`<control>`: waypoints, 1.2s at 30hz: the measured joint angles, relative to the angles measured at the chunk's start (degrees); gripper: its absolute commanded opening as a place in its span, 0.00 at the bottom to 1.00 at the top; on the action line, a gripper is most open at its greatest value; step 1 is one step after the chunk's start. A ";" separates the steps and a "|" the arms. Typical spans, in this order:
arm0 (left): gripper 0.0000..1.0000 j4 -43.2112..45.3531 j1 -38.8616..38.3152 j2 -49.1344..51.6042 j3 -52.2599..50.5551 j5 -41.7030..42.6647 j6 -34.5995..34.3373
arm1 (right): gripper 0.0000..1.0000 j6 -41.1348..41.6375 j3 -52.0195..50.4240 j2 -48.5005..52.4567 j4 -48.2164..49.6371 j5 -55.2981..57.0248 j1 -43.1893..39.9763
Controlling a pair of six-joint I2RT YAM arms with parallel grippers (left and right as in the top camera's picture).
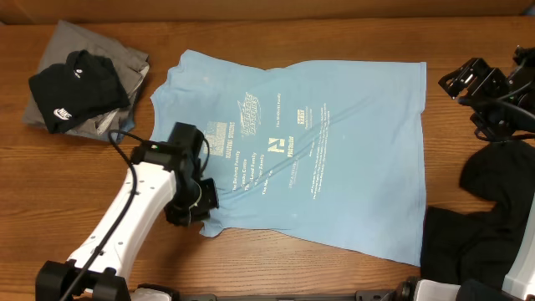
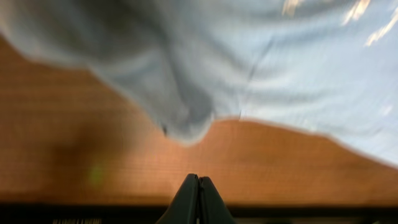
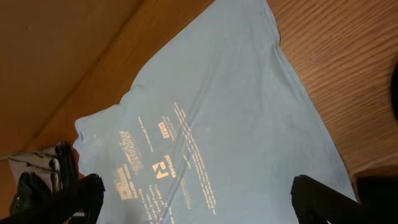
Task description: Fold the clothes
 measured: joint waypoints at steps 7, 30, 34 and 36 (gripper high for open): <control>0.30 -3.96 -8.13 0.00 -0.79 -1.84 -4.48 | 1.00 0.00 0.00 0.00 0.04 0.00 0.00; 0.04 14.47 -8.46 0.07 -12.20 -8.17 -10.58 | 1.00 0.02 0.00 0.00 -0.28 0.00 0.00; 0.04 11.15 -8.46 0.09 -12.20 0.52 -10.73 | 1.00 0.02 -0.02 0.00 -0.35 0.00 0.00; 0.04 8.24 -8.46 0.07 -12.20 5.75 -10.73 | 1.00 0.00 0.00 0.00 -0.35 0.00 0.00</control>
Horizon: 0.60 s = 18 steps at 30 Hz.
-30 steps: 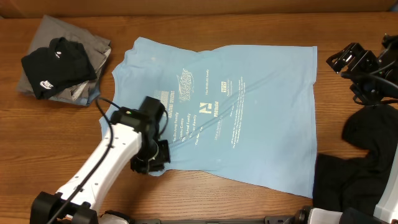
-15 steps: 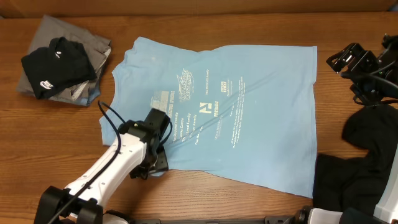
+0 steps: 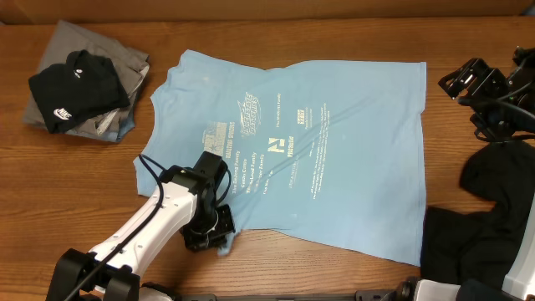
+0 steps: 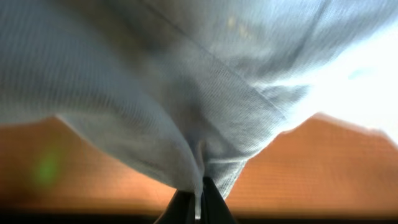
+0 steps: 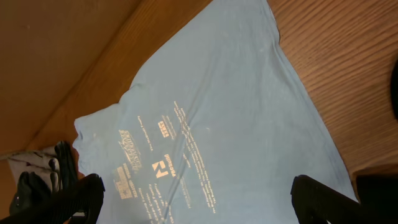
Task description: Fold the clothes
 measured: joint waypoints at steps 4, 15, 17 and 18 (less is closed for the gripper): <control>0.17 -6.14 0.00 0.00 0.00 6.32 0.00 | 1.00 0.02 0.00 0.00 0.11 0.00 0.00; 0.39 -8.76 1.75 0.00 2.03 2.27 -0.22 | 1.00 0.02 0.00 0.00 0.35 -0.02 0.00; 0.17 -8.26 3.15 0.00 3.82 -1.09 -0.15 | 1.00 -0.02 0.00 0.00 0.35 -0.02 0.00; 0.04 -7.17 4.07 0.00 4.72 -3.06 -0.31 | 1.00 0.00 0.00 0.00 0.37 0.02 0.00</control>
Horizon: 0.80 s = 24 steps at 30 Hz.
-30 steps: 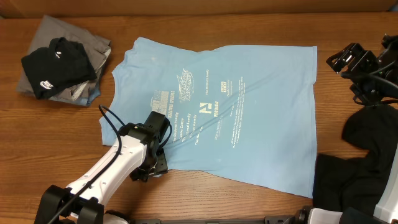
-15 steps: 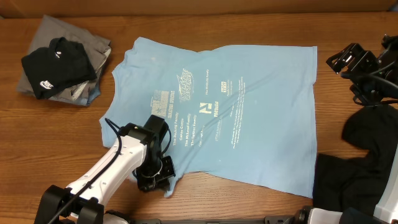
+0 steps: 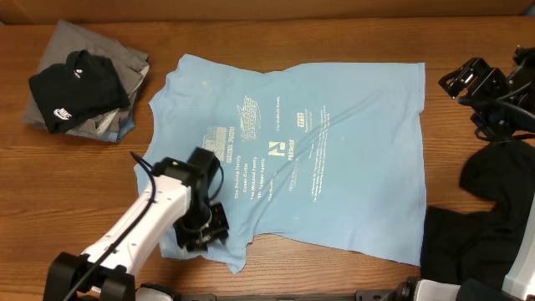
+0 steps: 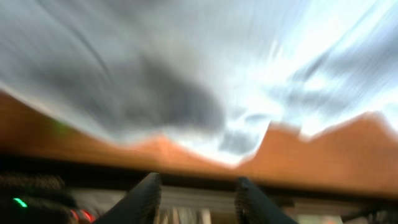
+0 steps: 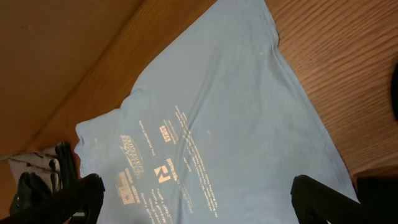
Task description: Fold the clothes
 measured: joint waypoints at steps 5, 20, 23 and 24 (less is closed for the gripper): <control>0.04 11.26 3.89 0.00 1.22 -9.94 0.74 | 1.00 0.02 0.00 0.00 0.02 -0.02 0.00; 0.04 38.91 5.49 12.85 0.50 -16.72 8.79 | 1.00 0.02 0.00 0.00 0.07 -0.02 0.00; 0.05 55.19 7.76 17.97 2.19 -15.56 9.79 | 1.00 0.00 -0.02 0.00 0.98 -0.04 0.00; 0.07 57.88 8.98 19.76 3.37 -13.90 9.84 | 1.00 0.02 -0.02 0.00 0.96 -0.02 0.00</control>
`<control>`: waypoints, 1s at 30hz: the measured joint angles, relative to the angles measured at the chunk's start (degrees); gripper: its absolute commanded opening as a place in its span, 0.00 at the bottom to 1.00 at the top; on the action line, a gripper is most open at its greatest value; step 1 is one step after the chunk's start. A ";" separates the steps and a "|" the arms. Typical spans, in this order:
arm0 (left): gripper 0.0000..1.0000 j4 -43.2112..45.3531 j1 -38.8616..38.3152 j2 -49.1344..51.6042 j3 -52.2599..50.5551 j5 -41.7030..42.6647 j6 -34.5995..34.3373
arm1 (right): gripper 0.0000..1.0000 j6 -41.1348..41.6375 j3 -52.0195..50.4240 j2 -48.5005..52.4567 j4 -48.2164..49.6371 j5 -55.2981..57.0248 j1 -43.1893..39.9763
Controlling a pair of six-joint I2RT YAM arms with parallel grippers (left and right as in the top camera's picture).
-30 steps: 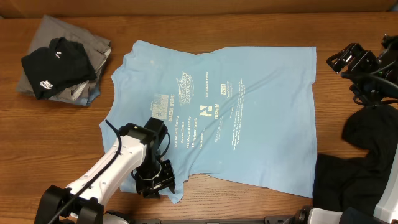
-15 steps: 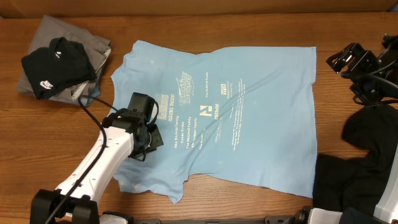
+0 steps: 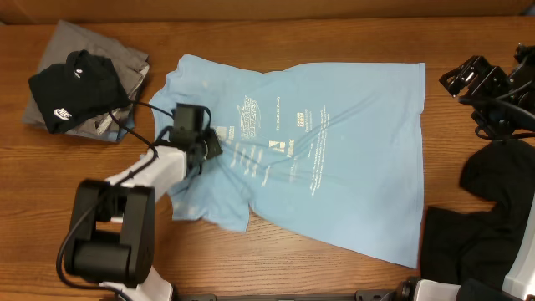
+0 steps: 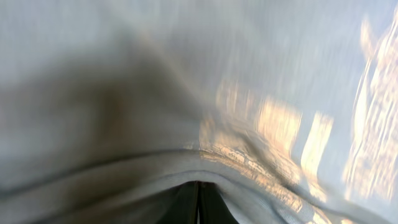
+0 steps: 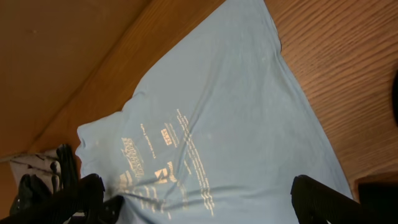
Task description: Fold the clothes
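Observation:
A light blue T-shirt with a pale print lies spread on the wooden table, print side up. Its near-left part is rumpled and drawn in. My left gripper sits low on the shirt's left side beside the print. In the left wrist view its fingers are pressed together, and a ridge of blue cloth arches over their tips. My right gripper hovers past the shirt's far right corner. It is open, and its wide-set jaws hold nothing, with the shirt below.
A black Nike garment lies on grey clothes at the far left. More black garments lie at the right edge and the near right corner. The table's front edge runs close below the shirt.
My left gripper was open at the shirt's near-left corner. It is now farther back, beside the print, shut on the cloth. The near-left part of the shirt has bunched up.
My left gripper was shut just beside the shirt's near-left corner. Then it was shut on that corner, nearer the front edge. Then it was open there, with the corner spread out. Now it grips cloth by the print. The right arm stayed still.

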 measured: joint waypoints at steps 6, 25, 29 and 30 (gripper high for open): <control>0.20 -9.03 4.26 4.55 9.60 6.93 3.98 | 1.00 -0.02 0.00 0.00 -0.13 0.02 0.00; 0.34 -52.89 -14.84 -4.66 18.23 7.69 10.27 | 1.00 -0.02 0.00 0.00 -0.79 0.59 0.00; 0.36 -51.32 -19.06 -4.57 10.34 6.16 3.85 | 1.00 -0.02 0.00 0.00 -0.76 1.03 0.00; 0.39 -49.22 -19.04 -4.57 8.68 5.90 2.56 | 1.00 -0.02 0.00 0.00 -0.74 1.07 -0.02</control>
